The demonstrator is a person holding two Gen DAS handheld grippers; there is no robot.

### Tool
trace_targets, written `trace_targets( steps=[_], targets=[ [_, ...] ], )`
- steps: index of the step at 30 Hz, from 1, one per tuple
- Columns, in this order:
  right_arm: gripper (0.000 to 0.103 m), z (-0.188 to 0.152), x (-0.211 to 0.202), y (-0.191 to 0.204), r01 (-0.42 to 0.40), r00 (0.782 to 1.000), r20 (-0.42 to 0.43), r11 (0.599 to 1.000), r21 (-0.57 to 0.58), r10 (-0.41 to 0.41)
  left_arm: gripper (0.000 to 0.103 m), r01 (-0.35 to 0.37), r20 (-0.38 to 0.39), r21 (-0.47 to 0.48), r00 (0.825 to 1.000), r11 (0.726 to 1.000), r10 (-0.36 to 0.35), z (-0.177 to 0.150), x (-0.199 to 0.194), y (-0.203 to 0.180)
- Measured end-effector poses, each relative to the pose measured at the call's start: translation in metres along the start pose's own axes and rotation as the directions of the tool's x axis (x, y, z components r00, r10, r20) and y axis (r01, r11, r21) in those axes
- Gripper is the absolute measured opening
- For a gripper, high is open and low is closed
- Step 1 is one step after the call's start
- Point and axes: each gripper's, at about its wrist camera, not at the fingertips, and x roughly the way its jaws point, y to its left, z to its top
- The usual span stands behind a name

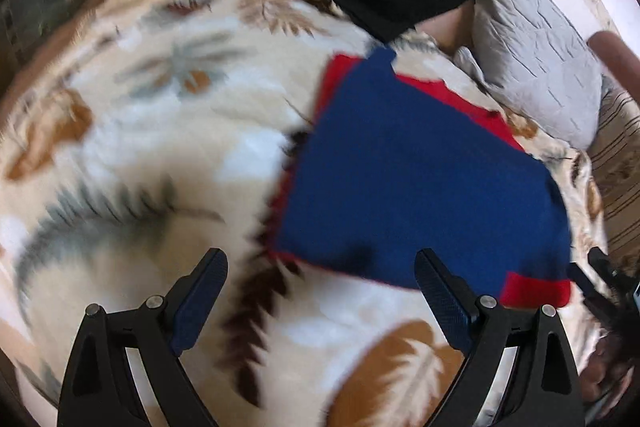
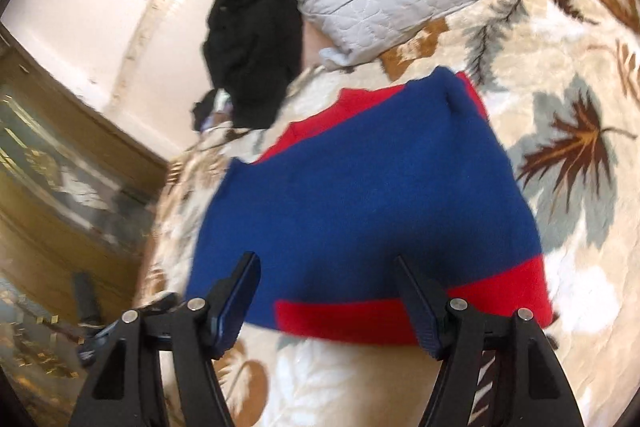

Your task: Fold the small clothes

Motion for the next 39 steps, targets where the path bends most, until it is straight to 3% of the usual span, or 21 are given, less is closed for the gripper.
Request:
trace_targets(
  steps=[1, 2, 3, 4, 6, 8, 10, 11, 12, 14, 15, 19, 20, 21, 23, 26, 32, 34, 36, 37, 39],
  targets=[
    [0.069, -0.002, -0.001, 0.001, -0.016, 1.000, -0.001, 1.000, -0.007, 0.016, 0.094, 0.023, 0.000, -0.020, 1.000, 1.000, -0.023, -0.003, 0.001, -0.003],
    [0.055, -0.003, -0.001, 0.001, -0.029, 1.000, -0.003, 0.999, -0.021, 0.028, 0.094, 0.049, 0.000, -0.036, 0.999, 0.998, -0.049, -0.005, 0.002, -0.005],
    [0.035, -0.004, 0.000, 0.003, -0.033, 0.999, -0.013, 0.999, -0.034, 0.033, 0.086, 0.076, -0.002, -0.046, 0.997, 0.996, -0.077, -0.006, 0.004, -0.010],
    [0.033, -0.005, 0.004, 0.005, -0.033, 0.999, -0.027, 0.998, -0.046, 0.032, 0.077, 0.098, -0.002, -0.053, 0.995, 0.994, -0.098, -0.005, 0.006, -0.013],
    [0.032, -0.007, 0.011, 0.007, -0.022, 0.999, -0.037, 0.998, -0.053, 0.020, 0.036, 0.132, 0.016, -0.072, 0.991, 0.989, -0.131, -0.002, 0.014, -0.015],
    [0.032, -0.008, 0.022, 0.012, -0.034, 0.998, -0.061, 0.998, -0.054, 0.031, 0.027, 0.110, 0.022, -0.117, 0.994, 0.987, -0.108, 0.000, 0.028, -0.012],
    [0.032, -0.009, 0.031, 0.016, -0.043, 0.996, -0.076, 0.997, -0.058, 0.039, 0.027, 0.130, 0.022, -0.165, 0.992, 0.978, -0.128, 0.002, 0.035, -0.009],
    [0.032, -0.009, 0.037, 0.020, -0.052, 0.995, -0.085, 0.997, -0.060, 0.047, 0.036, 0.136, 0.038, -0.176, 0.991, 0.975, -0.131, 0.003, 0.035, -0.010],
    [0.032, -0.008, 0.043, 0.023, -0.056, 0.994, -0.092, 0.996, -0.063, 0.050, 0.052, 0.148, 0.046, -0.178, 0.989, 0.973, -0.141, 0.005, 0.035, -0.011],
    [0.032, -0.008, 0.053, 0.028, -0.061, 0.993, -0.104, 0.996, -0.063, 0.054, 0.068, 0.210, 0.064, -0.184, 0.977, 0.960, -0.202, 0.007, 0.037, -0.014],
    [0.032, -0.007, 0.061, 0.029, -0.065, 0.992, -0.116, 0.996, -0.057, 0.058, 0.070, 0.216, 0.076, -0.186, 0.976, 0.958, -0.205, 0.008, 0.038, -0.015],
    [0.032, -0.008, 0.085, 0.030, -0.050, 0.987, -0.155, 0.998, -0.031, 0.045, 0.068, 0.196, 0.138, -0.139, 0.975, 0.971, -0.177, 0.012, 0.039, -0.018],
    [0.033, -0.009, 0.090, 0.029, -0.032, 0.986, -0.167, 0.999, -0.022, 0.028, 0.062, 0.189, 0.151, -0.125, 0.974, 0.974, -0.170, 0.014, 0.039, -0.019],
    [0.031, -0.010, 0.096, 0.025, -0.018, 0.984, -0.180, 1.000, -0.008, 0.017, 0.044, 0.183, 0.155, -0.108, 0.974, 0.977, -0.165, 0.016, 0.038, -0.021],
    [0.031, -0.009, 0.098, 0.022, -0.034, 0.983, -0.180, 0.999, 0.014, 0.035, 0.033, 0.164, 0.130, -0.094, 0.980, 0.982, -0.151, 0.019, 0.041, -0.022],
    [0.031, -0.007, 0.097, 0.015, -0.061, 0.980, -0.187, 0.997, 0.045, 0.069, 0.033, 0.161, 0.084, -0.123, 0.985, 0.979, -0.152, 0.013, 0.037, -0.014],
    [0.026, -0.008, 0.096, 0.008, -0.082, 0.976, -0.195, 0.993, 0.081, 0.096, 0.053, 0.171, 0.090, -0.250, 0.984, 0.953, -0.153, -0.002, 0.018, 0.021],
    [0.026, -0.008, 0.095, 0.008, -0.086, 0.976, -0.195, 0.993, 0.078, 0.100, 0.056, 0.158, 0.062, -0.257, 0.987, 0.953, -0.147, -0.008, 0.022, 0.023],
    [0.026, -0.008, 0.095, 0.007, -0.094, 0.975, -0.195, 0.993, 0.077, 0.107, 0.062, 0.164, 0.031, -0.309, 0.986, 0.937, -0.163, -0.016, 0.027, 0.026],
    [0.026, -0.008, 0.095, 0.007, -0.098, 0.974, -0.196, 0.992, 0.077, 0.111, 0.062, 0.185, 0.051, -0.331, 0.983, 0.925, -0.179, -0.021, 0.028, 0.026],
    [0.026, -0.007, 0.096, 0.006, -0.104, 0.973, -0.198, 0.991, 0.080, 0.119, 0.063, 0.172, 0.073, -0.304, 0.985, 0.937, -0.157, -0.018, 0.028, 0.019]
  ],
)
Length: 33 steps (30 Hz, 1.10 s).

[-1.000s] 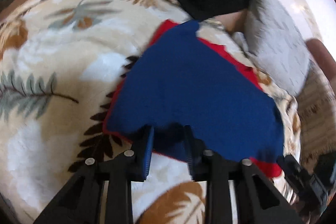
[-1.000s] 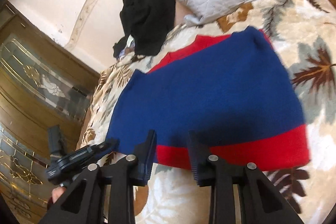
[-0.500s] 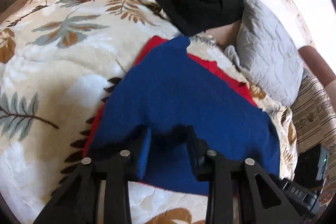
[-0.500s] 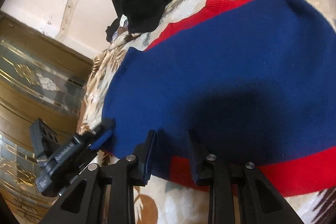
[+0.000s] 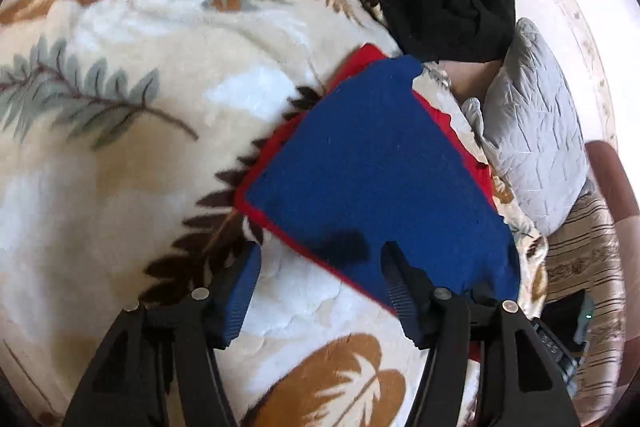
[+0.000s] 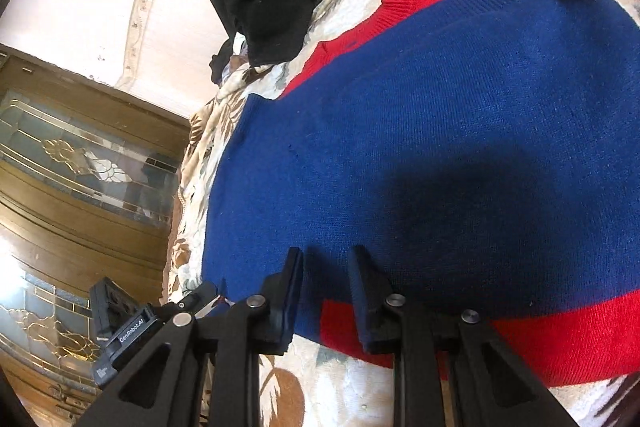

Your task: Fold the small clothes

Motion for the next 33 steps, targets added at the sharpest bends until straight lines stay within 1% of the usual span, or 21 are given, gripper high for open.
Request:
trace_targets(
  steps=[4, 5, 6, 7, 11, 12, 13, 15, 16, 17, 19, 20, 21, 23, 25, 26, 27, 28, 30, 32, 33],
  targets=[
    [0.026, 0.002, 0.000, -0.002, -0.009, 1.000, -0.005, 1.000, -0.003, 0.009, 0.062, 0.055, 0.043, 0.001, 0.998, 0.998, -0.055, 0.006, 0.013, -0.009],
    [0.026, 0.002, -0.001, -0.003, -0.014, 1.000, -0.006, 1.000, -0.002, 0.014, 0.055, 0.059, 0.056, 0.006, 0.997, 0.998, -0.059, 0.008, 0.016, -0.011],
    [0.026, 0.002, -0.001, -0.003, -0.018, 1.000, -0.006, 1.000, -0.003, 0.018, 0.040, 0.062, 0.074, 0.010, 0.995, 0.998, -0.062, 0.011, 0.020, -0.013],
    [0.026, 0.002, -0.001, -0.004, -0.022, 1.000, -0.006, 1.000, -0.006, 0.022, 0.034, 0.063, 0.081, 0.011, 0.995, 0.998, -0.064, 0.014, 0.023, -0.014],
    [0.026, 0.001, -0.001, -0.004, -0.029, 1.000, -0.010, 0.999, -0.024, 0.029, 0.026, 0.057, 0.122, 0.031, 0.991, 0.998, -0.060, 0.015, 0.026, -0.023],
    [0.026, 0.002, 0.000, -0.004, -0.031, 0.999, -0.012, 0.999, -0.022, 0.031, 0.025, 0.053, 0.143, 0.052, 0.988, 0.997, -0.060, 0.013, 0.023, -0.027],
    [0.026, 0.002, 0.000, -0.004, -0.034, 0.999, -0.014, 0.999, -0.018, 0.033, 0.025, 0.043, 0.168, 0.093, 0.984, 0.995, -0.058, 0.012, 0.018, -0.035],
    [0.026, 0.003, 0.001, -0.007, -0.038, 0.999, -0.016, 0.999, -0.006, 0.038, 0.026, 0.034, 0.185, 0.142, 0.981, 0.989, -0.060, 0.013, 0.016, -0.045],
    [0.026, 0.003, 0.001, -0.008, -0.042, 0.999, -0.019, 0.999, 0.000, 0.042, 0.026, 0.032, 0.183, 0.150, 0.981, 0.988, -0.060, 0.013, 0.015, -0.046],
    [0.026, 0.003, 0.001, -0.009, -0.045, 0.999, -0.021, 0.999, 0.005, 0.045, 0.028, 0.033, 0.172, 0.133, 0.984, 0.991, -0.056, 0.015, 0.016, -0.043],
    [0.026, 0.003, 0.000, -0.010, -0.049, 0.999, -0.023, 0.999, 0.009, 0.049, 0.040, 0.044, 0.135, 0.073, 0.989, 0.996, -0.054, 0.017, 0.019, -0.031],
    [0.026, 0.002, 0.000, -0.009, -0.050, 0.998, -0.024, 0.999, 0.010, 0.051, 0.048, 0.051, 0.120, 0.047, 0.991, 0.998, -0.057, 0.017, 0.022, -0.027],
    [0.026, 0.002, 0.000, -0.009, -0.051, 0.998, -0.026, 0.999, 0.010, 0.051, 0.050, 0.054, 0.112, 0.030, 0.992, 0.998, -0.057, 0.016, 0.023, -0.024],
    [0.026, 0.001, 0.000, -0.009, -0.051, 0.998, -0.026, 0.999, 0.011, 0.051, 0.049, 0.048, 0.109, 0.010, 0.993, 0.999, -0.049, 0.012, 0.022, -0.019],
    [0.026, 0.001, 0.000, -0.009, -0.051, 0.998, -0.025, 0.999, 0.011, 0.051, 0.048, 0.058, 0.138, -0.001, 0.989, 0.998, -0.057, 0.005, 0.014, -0.015],
    [0.026, 0.001, 0.000, -0.009, -0.050, 0.998, -0.025, 0.999, 0.010, 0.050, 0.042, 0.068, 0.146, -0.001, 0.987, 0.998, -0.067, 0.003, 0.012, -0.015],
    [0.026, 0.001, 0.000, -0.009, -0.049, 0.998, -0.025, 0.999, 0.010, 0.050, 0.032, 0.074, 0.152, 0.008, 0.986, 0.997, -0.074, 0.002, 0.010, -0.016],
    [0.026, 0.001, 0.000, -0.008, -0.048, 0.999, -0.025, 0.999, 0.011, 0.048, 0.029, 0.072, 0.159, 0.020, 0.984, 0.997, -0.074, 0.002, 0.008, -0.017],
    [0.026, 0.002, 0.001, -0.008, -0.046, 0.999, -0.025, 0.999, 0.009, 0.047, 0.028, 0.093, 0.165, 0.003, 0.982, 0.996, -0.092, 0.003, 0.006, -0.013],
    [0.026, 0.002, 0.002, -0.007, -0.045, 0.999, -0.024, 0.999, 0.006, 0.045, 0.029, 0.116, 0.151, -0.030, 0.982, 0.993, -0.110, 0.001, 0.009, -0.009],
    [0.026, 0.002, 0.003, -0.007, -0.046, 0.999, -0.024, 0.999, 0.005, 0.046, 0.031, 0.114, 0.145, -0.040, 0.984, 0.993, -0.107, -0.001, 0.011, -0.008]
  ],
)
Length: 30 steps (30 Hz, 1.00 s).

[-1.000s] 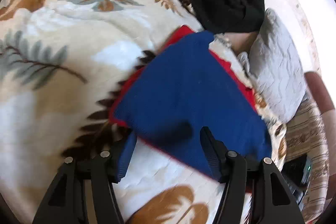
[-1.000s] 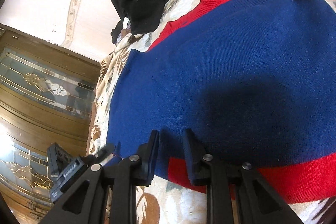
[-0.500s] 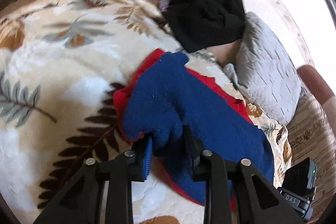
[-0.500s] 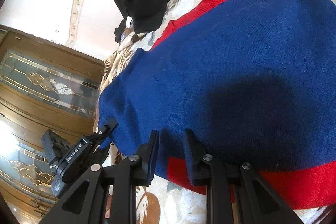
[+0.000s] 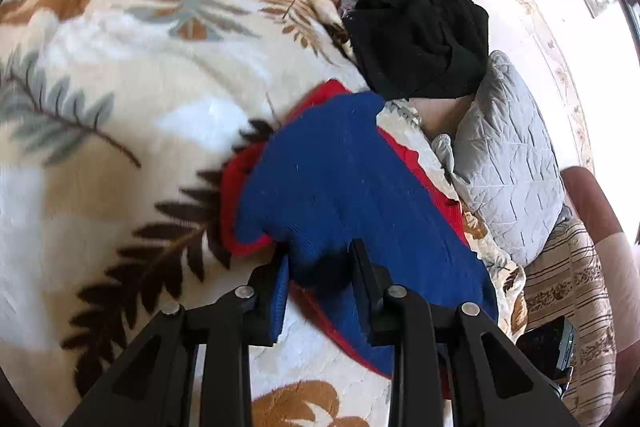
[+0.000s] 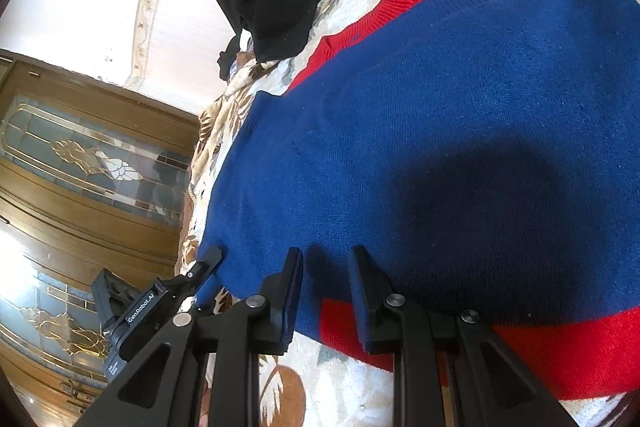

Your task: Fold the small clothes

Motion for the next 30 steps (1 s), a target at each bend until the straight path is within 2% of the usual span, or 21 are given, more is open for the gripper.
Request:
trace_targets(
  steps=[1, 2, 3, 4, 6, 11, 13, 14, 15, 18, 21, 24, 26, 28, 30],
  targets=[
    [0.026, 0.000, 0.000, 0.000, -0.001, 1.000, 0.000, 1.000, 0.001, 0.001, 0.037, 0.000, -0.011, -0.015, 1.000, 1.000, 0.000, -0.002, 0.003, 0.002],
    [0.026, 0.000, 0.000, 0.000, -0.001, 1.000, 0.000, 1.000, 0.001, 0.001, 0.054, 0.010, -0.036, -0.037, 0.999, 0.999, -0.011, -0.004, 0.007, 0.004],
    [0.026, 0.000, 0.000, 0.000, 0.000, 1.000, 0.000, 1.000, 0.000, 0.000, 0.061, 0.038, -0.064, -0.067, 0.997, 0.997, -0.043, -0.005, 0.011, 0.007],
    [0.026, -0.001, 0.000, 0.000, 0.001, 1.000, 0.000, 1.000, -0.002, -0.001, 0.062, 0.047, -0.053, -0.077, 0.997, 0.996, -0.051, -0.005, 0.009, 0.006],
    [0.026, -0.001, 0.001, 0.001, 0.001, 1.000, 0.001, 1.000, -0.005, 0.000, 0.073, 0.061, -0.071, -0.093, 0.995, 0.994, -0.068, -0.002, 0.009, 0.004],
    [0.026, -0.002, 0.000, 0.002, 0.005, 1.000, 0.003, 1.000, -0.007, -0.005, 0.074, 0.062, -0.047, -0.167, 0.996, 0.984, -0.071, 0.003, 0.012, 0.007],
    [0.026, -0.002, 0.000, 0.002, 0.003, 1.000, 0.006, 1.000, -0.004, -0.003, 0.072, 0.051, -0.027, -0.145, 0.998, 0.988, -0.055, 0.009, 0.015, 0.003],
    [0.026, -0.002, 0.000, 0.001, 0.001, 1.000, 0.007, 1.000, 0.000, -0.001, 0.068, 0.050, -0.020, -0.145, 0.998, 0.988, -0.054, 0.012, 0.016, 0.004],
    [0.026, -0.003, 0.000, 0.001, 0.000, 1.000, 0.008, 1.000, 0.001, 0.000, 0.052, 0.054, -0.016, -0.152, 0.998, 0.987, -0.058, 0.013, 0.018, 0.004],
    [0.026, -0.004, -0.001, 0.004, 0.008, 1.000, 0.012, 1.000, -0.013, -0.008, 0.029, 0.038, -0.018, -0.117, 0.999, 0.992, -0.041, 0.013, 0.022, 0.001],
    [0.026, -0.004, -0.002, 0.007, 0.019, 1.000, 0.015, 0.999, -0.026, -0.019, 0.024, 0.021, 0.012, -0.017, 1.000, 1.000, -0.021, 0.014, 0.016, -0.016],
    [0.026, -0.002, -0.006, 0.007, 0.013, 1.000, 0.010, 1.000, -0.017, -0.013, 0.021, 0.010, 0.048, 0.112, 0.999, 0.994, -0.015, 0.016, 0.007, -0.042],
    [0.026, 0.002, -0.014, 0.005, 0.010, 1.000, 0.025, 1.000, -0.007, -0.010, 0.021, 0.026, 0.068, 0.221, 0.997, 0.975, -0.042, 0.013, -0.002, -0.069],
    [0.031, 0.009, -0.034, 0.001, 0.005, 0.997, 0.077, 1.000, 0.006, -0.006, 0.020, 0.033, 0.082, 0.333, 0.995, 0.942, -0.063, 0.008, -0.008, -0.097],
    [0.030, 0.017, -0.057, -0.010, -0.013, 0.991, 0.132, 0.999, 0.033, 0.009, 0.019, 0.024, 0.093, 0.451, 0.993, 0.892, -0.073, -0.005, -0.013, -0.126]
  ],
)
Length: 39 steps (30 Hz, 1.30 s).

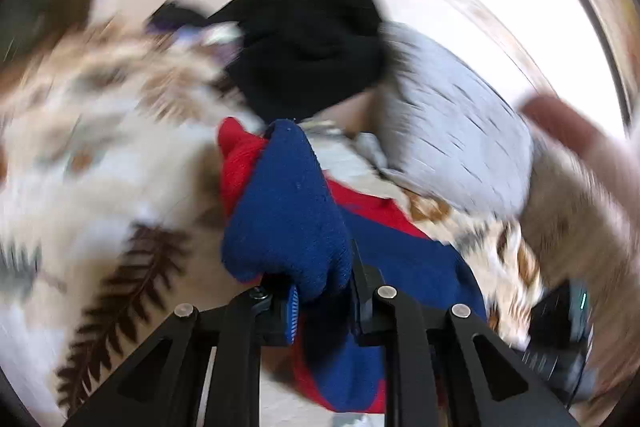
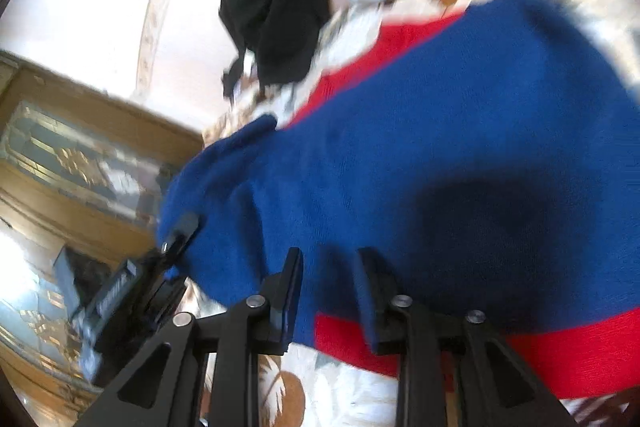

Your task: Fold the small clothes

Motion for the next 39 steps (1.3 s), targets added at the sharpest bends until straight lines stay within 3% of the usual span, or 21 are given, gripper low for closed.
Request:
trace_targets(
  steps=[4, 6, 8, 10, 11, 12, 14, 16, 18, 19, 22, 24, 26, 28, 29, 30, 31, 32, 35, 39],
  targets=[
    [0.030, 0.017, -0.039, -0.029, -0.033, 0.996, 0.088, 0.995, 0.090, 0.025, 0.014, 0.046, -0.009, 0.245, 0.999, 0.969, -0.045, -0.015, 0.001, -0.072],
    [0.030, 0.026, -0.054, -0.043, -0.085, 0.991, 0.114, 0.986, 0.146, 0.068, 0.011, 0.106, -0.068, 0.343, 0.994, 0.933, -0.088, -0.037, 0.009, -0.107],
    [0.031, 0.034, -0.066, -0.055, -0.142, 0.983, 0.145, 0.971, 0.193, 0.115, 0.011, 0.119, -0.126, 0.427, 0.990, 0.896, -0.071, -0.062, 0.021, -0.129],
    [0.052, 0.040, -0.068, -0.063, -0.179, 0.978, 0.148, 0.955, 0.235, 0.147, 0.012, 0.146, -0.219, 0.465, 0.975, 0.873, -0.046, -0.083, 0.037, -0.137],
    [0.087, 0.043, -0.066, -0.067, -0.184, 0.979, 0.137, 0.946, 0.269, 0.151, 0.013, 0.162, -0.277, 0.476, 0.961, 0.864, -0.028, -0.092, 0.045, -0.137],
    [0.092, 0.045, -0.063, -0.072, -0.193, 0.978, 0.139, 0.934, 0.301, 0.158, 0.013, 0.173, -0.299, 0.481, 0.954, 0.860, -0.025, -0.095, 0.047, -0.136],
    [0.092, 0.050, -0.054, -0.076, -0.223, 0.973, 0.128, 0.923, 0.314, 0.191, 0.021, 0.213, -0.293, 0.493, 0.954, 0.844, -0.069, -0.091, 0.034, -0.132],
    [0.092, 0.056, -0.039, -0.076, -0.222, 0.975, 0.089, 0.923, 0.314, 0.204, 0.032, 0.289, -0.293, 0.490, 0.943, 0.822, -0.156, -0.082, 0.014, -0.126],
    [0.091, 0.060, -0.025, -0.073, -0.228, 0.973, 0.050, 0.923, 0.310, 0.224, 0.051, 0.318, -0.246, 0.507, 0.944, 0.801, -0.219, -0.073, -0.010, -0.116],
    [0.091, 0.061, -0.019, -0.071, -0.229, 0.973, 0.036, 0.925, 0.304, 0.229, 0.052, 0.326, -0.227, 0.511, 0.944, 0.795, -0.240, -0.069, -0.020, -0.111],
    [0.091, 0.065, -0.004, -0.054, -0.097, 0.993, -0.039, 0.968, 0.233, 0.109, 0.053, 0.299, -0.190, 0.500, 0.954, 0.813, -0.234, -0.052, -0.030, -0.088],
    [0.091, 0.065, 0.004, -0.046, -0.057, 0.996, -0.061, 0.979, 0.194, 0.070, 0.054, 0.249, -0.169, 0.455, 0.967, 0.855, -0.191, -0.042, -0.024, -0.068],
    [0.090, 0.064, 0.009, -0.047, -0.034, 0.997, -0.066, 0.983, 0.179, 0.046, 0.054, 0.176, -0.192, 0.353, 0.975, 0.919, -0.113, -0.032, -0.005, -0.041],
    [0.083, 0.062, 0.013, -0.044, -0.007, 0.998, -0.067, 0.988, 0.155, 0.018, 0.054, 0.113, -0.231, 0.278, 0.972, 0.954, -0.048, -0.032, 0.016, -0.022],
    [0.074, 0.060, 0.015, -0.041, 0.005, 0.998, -0.070, 0.992, 0.130, 0.004, 0.054, 0.089, -0.247, 0.255, 0.969, 0.963, -0.024, -0.032, 0.024, -0.017],
    [0.051, 0.058, 0.017, -0.036, 0.014, 0.997, -0.075, 0.995, 0.100, -0.006, 0.054, 0.085, -0.265, 0.229, 0.964, 0.970, -0.022, -0.034, 0.030, -0.012],
    [0.035, 0.056, 0.019, -0.034, 0.022, 0.996, -0.084, 0.997, 0.080, -0.016, 0.054, 0.090, -0.273, 0.208, 0.961, 0.974, -0.031, -0.035, 0.031, -0.010],
    [0.030, 0.054, 0.021, -0.031, 0.018, 0.996, -0.091, 0.998, 0.067, -0.012, 0.054, 0.097, -0.278, 0.186, 0.960, 0.978, -0.042, -0.036, 0.032, -0.009],
    [0.026, 0.048, 0.010, -0.019, 0.066, 0.997, -0.050, 0.998, -0.002, -0.066, 0.054, 0.099, -0.261, 0.217, 0.965, 0.971, -0.040, -0.037, 0.025, -0.020],
    [0.024, 0.041, -0.032, 0.005, 0.053, 0.995, 0.082, 0.996, -0.068, -0.048, 0.054, 0.147, -0.254, 0.227, 0.963, 0.963, -0.087, -0.038, 0.021, -0.033]
  ],
)
